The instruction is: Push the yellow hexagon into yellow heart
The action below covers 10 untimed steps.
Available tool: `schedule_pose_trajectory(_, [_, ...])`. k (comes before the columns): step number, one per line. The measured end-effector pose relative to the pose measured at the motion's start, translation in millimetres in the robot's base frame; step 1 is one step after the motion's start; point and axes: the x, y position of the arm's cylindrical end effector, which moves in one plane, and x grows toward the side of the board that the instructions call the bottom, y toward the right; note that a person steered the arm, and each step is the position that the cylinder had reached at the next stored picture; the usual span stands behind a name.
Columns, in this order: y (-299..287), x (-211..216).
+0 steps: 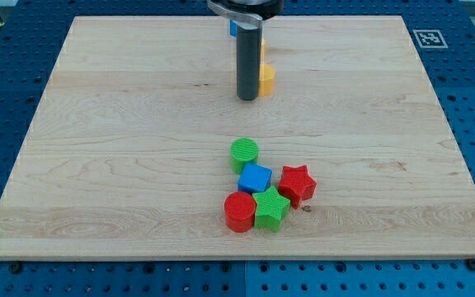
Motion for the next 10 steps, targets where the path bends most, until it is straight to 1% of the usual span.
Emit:
schedule_pose_trajectory(1, [10.7, 2.4])
schedule_pose_trajectory(2, [22.6, 21.9])
schedule_pose_trajectory(3, [27.0, 17.1])
schedule_pose_trajectory(5, [27.0, -37.7])
schedule_pose_trajectory(6, [27.0, -37.7])
schedule_pose_trajectory(7, [36.9, -11.2])
schedule_pose_trajectory(8, [82.6, 5.8])
schedule_pose_trajectory(9, [126.8, -27.2])
schedule_pose_trajectory(10, [124.7, -78.4])
